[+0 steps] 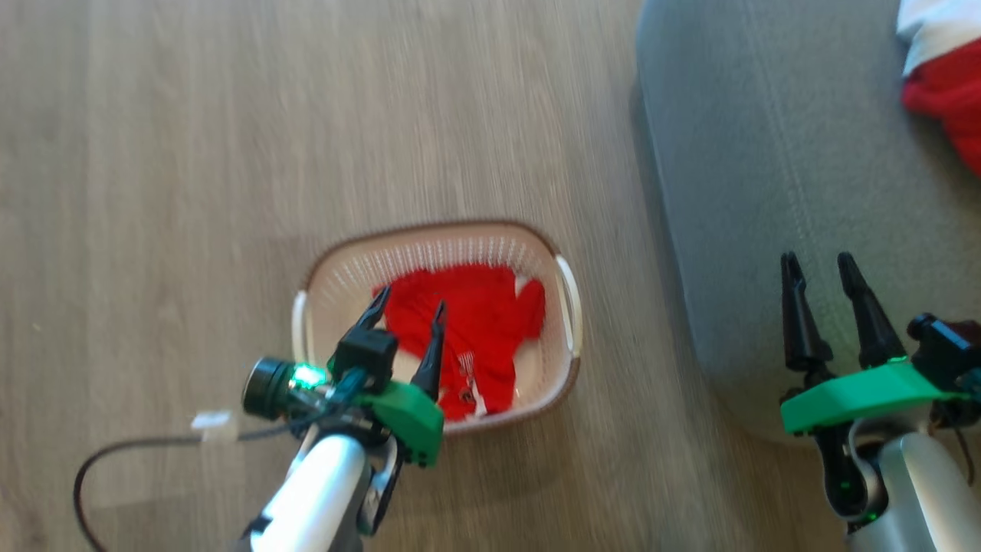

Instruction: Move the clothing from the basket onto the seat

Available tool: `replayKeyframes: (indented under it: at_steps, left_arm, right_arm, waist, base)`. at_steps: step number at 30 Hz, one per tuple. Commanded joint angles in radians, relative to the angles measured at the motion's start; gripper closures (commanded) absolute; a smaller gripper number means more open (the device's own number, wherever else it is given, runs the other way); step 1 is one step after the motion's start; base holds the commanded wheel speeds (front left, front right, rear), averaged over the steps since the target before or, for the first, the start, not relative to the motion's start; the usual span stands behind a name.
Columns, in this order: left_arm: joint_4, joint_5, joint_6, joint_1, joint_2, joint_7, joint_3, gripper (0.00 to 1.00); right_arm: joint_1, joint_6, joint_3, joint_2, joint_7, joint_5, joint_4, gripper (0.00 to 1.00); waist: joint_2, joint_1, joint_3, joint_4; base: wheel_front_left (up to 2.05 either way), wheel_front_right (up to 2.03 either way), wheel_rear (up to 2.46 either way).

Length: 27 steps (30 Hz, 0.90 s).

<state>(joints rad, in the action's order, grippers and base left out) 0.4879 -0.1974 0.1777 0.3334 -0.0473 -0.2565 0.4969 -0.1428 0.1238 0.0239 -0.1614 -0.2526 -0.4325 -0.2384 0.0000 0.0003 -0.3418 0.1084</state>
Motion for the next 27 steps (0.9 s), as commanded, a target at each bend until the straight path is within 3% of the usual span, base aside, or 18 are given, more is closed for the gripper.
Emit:
replayKeyframes:
  at_steps: [1, 15, 27]
  left_arm:
    - [-0.001, 0.006, -0.003, 0.040, -0.003, -0.005, -0.018, 0.00]
    - [0.464, 0.040, -0.014, 0.412, -0.003, -0.005, 0.085, 0.00]
    - [0.763, 0.038, -0.019, 0.663, -0.004, 0.059, 0.145, 0.00]
  right_arm:
    - [-0.015, 0.007, 0.017, -0.019, -0.009, -0.006, 0.034, 0.00]
    - [-0.108, 0.007, 0.060, 0.038, -0.009, -0.023, 0.136, 0.00]
    - [-0.182, 0.007, 0.128, 0.088, -0.009, -0.046, 0.196, 0.00]
  waist:
    - [0.0000, -0.0003, -0.117, 0.047]
    - [0.0000, -0.0003, -0.420, 0.155]
    - [0.0000, -0.0003, -0.561, 0.248]
  base:
    - [0.00, 0.00, 0.00]
    - [0.00, 0.00, 0.00]
    - [0.00, 0.00, 0.00]
